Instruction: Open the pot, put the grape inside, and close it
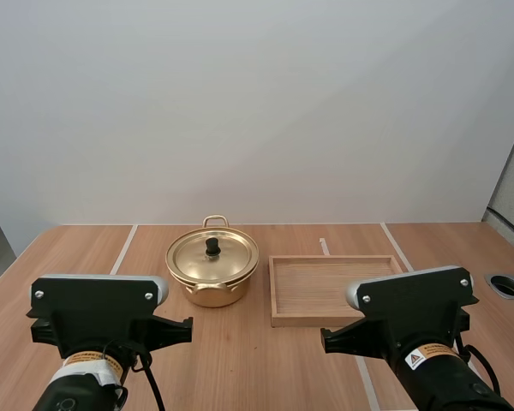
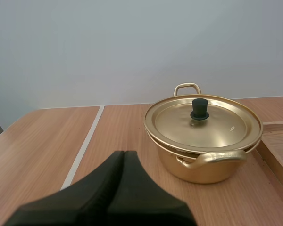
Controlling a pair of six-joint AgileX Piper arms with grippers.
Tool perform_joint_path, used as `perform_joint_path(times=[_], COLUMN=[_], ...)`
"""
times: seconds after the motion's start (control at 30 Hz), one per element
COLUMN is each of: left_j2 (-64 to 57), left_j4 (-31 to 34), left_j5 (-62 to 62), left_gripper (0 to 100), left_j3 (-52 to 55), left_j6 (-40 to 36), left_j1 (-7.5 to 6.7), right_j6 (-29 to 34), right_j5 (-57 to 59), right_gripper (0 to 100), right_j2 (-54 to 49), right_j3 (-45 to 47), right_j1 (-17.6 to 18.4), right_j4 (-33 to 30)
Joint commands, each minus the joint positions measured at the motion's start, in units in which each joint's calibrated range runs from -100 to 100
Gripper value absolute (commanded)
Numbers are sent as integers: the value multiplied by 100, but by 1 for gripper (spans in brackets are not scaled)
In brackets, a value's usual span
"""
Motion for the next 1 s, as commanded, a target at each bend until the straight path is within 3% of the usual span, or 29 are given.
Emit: perform_joint_path(times=[0.0,0.6,0.97], left_j2=[-31,-31,-31], left_j4=[-37,-37,-37], left_j5=[-32,-32,-32], left_gripper=[0,0,0], left_j3=[0,0,0], left_j6=[-23,-23,-23], left_j1=[7,7,7], right_j6=[-25,-17,348], right_j5=[101,366,541], right_gripper=[0,0,0], right_j2=[-52,-158,-158], right_j3=[0,0,0], right_j1=[-18,-10,-10], right_j4=[-90,-317,-332])
